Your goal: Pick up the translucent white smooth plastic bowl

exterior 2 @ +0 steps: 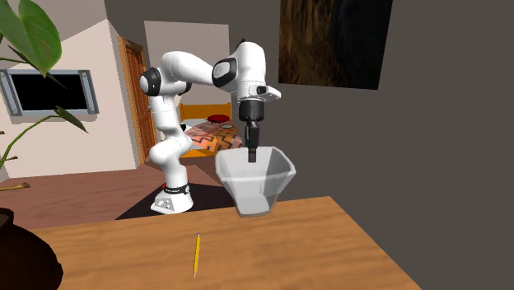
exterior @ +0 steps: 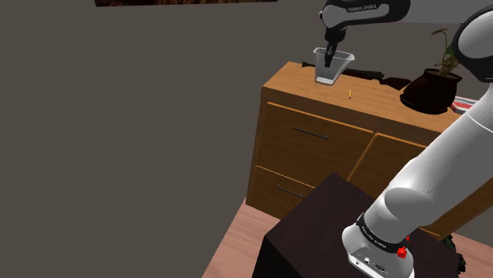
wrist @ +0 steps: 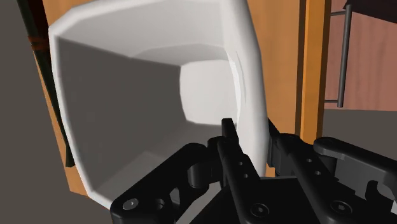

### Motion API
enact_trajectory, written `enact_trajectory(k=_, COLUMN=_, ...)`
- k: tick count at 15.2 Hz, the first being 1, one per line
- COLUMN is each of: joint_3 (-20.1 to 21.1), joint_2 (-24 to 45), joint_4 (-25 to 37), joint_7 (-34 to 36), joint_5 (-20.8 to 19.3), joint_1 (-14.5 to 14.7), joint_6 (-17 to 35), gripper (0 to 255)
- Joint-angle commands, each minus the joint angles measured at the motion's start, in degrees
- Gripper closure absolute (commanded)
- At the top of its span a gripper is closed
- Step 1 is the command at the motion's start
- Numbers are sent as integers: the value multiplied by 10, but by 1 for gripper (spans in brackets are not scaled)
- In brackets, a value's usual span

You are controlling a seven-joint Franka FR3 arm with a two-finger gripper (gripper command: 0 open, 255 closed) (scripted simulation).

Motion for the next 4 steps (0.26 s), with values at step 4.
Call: enact_trajectory(k=4, joint_3=2, joint_2=-1, joint_4=25, joint_7=-7, joint_5=3, joint_1=1, joint_6=-25, gripper=255)
